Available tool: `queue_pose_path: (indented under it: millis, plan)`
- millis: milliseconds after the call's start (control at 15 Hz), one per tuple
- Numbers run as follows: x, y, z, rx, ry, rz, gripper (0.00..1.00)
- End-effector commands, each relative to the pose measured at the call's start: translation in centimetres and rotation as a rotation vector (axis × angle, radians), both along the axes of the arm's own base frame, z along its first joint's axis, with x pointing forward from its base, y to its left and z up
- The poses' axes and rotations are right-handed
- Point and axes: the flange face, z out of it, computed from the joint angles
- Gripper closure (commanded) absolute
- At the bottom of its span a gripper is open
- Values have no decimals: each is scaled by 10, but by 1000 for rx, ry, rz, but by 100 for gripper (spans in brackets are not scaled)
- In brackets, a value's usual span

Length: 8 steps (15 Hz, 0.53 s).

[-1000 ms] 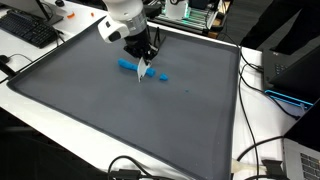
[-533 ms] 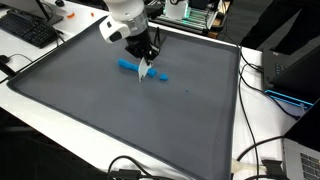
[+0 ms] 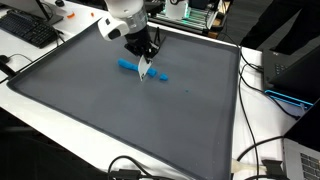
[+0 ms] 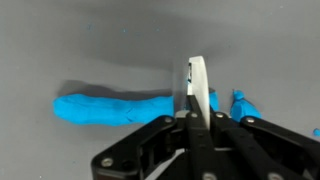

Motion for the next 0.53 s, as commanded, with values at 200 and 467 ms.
queue_pose_path:
  millis: [200, 467]
  plan:
    - [5, -14, 31, -18, -17, -12, 99]
    - [11, -26, 39, -49, -41, -3, 99]
